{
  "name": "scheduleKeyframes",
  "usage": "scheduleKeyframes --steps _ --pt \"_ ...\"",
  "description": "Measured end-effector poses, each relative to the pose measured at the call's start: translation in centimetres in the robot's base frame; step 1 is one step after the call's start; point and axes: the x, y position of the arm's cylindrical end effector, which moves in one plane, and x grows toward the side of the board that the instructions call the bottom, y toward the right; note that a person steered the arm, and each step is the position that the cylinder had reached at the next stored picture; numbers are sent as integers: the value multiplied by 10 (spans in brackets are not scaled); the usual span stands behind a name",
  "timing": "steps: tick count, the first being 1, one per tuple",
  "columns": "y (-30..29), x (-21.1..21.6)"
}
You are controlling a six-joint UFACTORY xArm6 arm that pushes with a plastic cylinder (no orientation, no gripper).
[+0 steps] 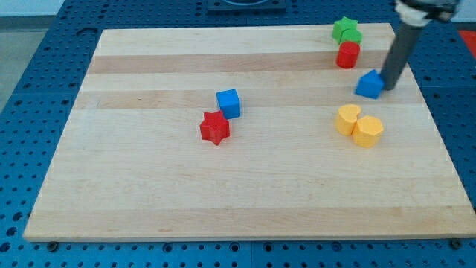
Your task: Move the blue triangle horizontally to the right of the blue cube
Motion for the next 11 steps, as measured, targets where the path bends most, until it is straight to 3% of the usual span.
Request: scheduleKeyframes --steps 1,4,6,7,10,11 --pt "-61 12" --pt "-62 -9" --pt "-104 68" --pt "-103 55" --pt "-99 -44" --pt "-127 -26"
